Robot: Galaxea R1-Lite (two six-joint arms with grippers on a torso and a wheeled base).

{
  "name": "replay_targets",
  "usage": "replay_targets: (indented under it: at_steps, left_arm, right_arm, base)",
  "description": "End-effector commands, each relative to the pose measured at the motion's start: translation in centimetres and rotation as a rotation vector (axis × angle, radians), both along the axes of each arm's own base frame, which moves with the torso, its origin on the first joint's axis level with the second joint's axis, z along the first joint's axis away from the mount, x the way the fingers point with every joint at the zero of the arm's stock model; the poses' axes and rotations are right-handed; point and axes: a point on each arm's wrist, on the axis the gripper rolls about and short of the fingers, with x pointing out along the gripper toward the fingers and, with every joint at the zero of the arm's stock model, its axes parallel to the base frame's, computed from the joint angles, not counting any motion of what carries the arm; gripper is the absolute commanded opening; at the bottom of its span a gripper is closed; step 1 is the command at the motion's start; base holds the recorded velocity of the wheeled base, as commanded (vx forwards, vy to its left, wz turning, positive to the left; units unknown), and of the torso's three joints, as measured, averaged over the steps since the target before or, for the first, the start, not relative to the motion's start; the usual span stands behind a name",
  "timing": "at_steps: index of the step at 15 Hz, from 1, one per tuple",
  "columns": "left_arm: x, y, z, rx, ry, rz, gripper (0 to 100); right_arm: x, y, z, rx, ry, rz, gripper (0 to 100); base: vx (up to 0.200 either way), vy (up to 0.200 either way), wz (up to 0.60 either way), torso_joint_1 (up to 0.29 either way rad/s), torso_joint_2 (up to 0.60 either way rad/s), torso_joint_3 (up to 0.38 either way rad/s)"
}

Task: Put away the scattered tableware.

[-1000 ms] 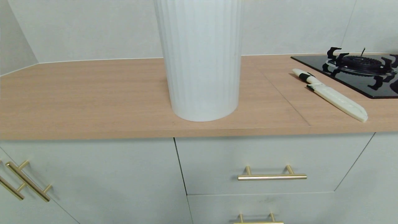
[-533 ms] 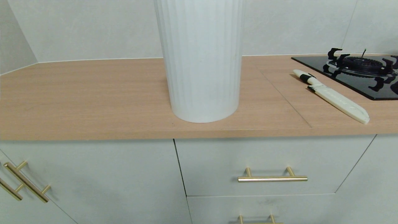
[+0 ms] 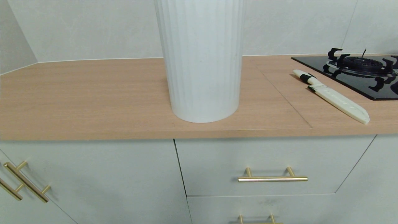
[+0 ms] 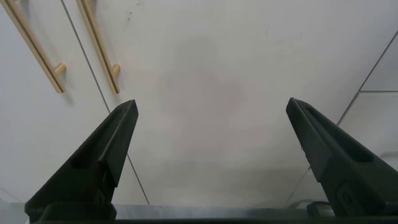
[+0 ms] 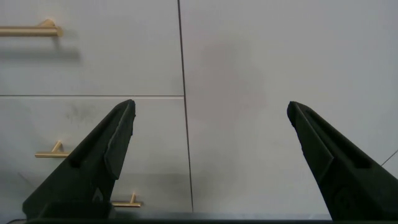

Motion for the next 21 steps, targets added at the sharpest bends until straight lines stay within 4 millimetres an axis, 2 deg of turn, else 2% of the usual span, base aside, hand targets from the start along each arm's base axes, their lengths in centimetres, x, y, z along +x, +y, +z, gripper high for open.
replay_targets:
  at_steps: [1, 7, 21]
  left_arm:
    - [0.00, 0.00, 0.00, -0.001, 0.000, 0.000, 100]
    - [0.00, 0.00, 0.00, -0.001, 0.000, 0.000, 100]
    - [0.00, 0.00, 0.00, -0.001, 0.000, 0.000, 100]
  right_arm:
    - [0.01, 0.00, 0.01, 0.000, 0.001, 0.001, 100]
    - [0.01, 0.00, 0.01, 0.000, 0.001, 0.001, 100]
    - [0.01, 0.00, 0.01, 0.000, 0.001, 0.001, 100]
  base:
    - [0.000, 0.000, 0.00, 0.000, 0.00, 0.000]
    - [0.000, 0.000, 0.00, 0.065, -0.19, -0.186]
    - [0.000, 0.000, 0.00, 0.172, -0.49, -0.293]
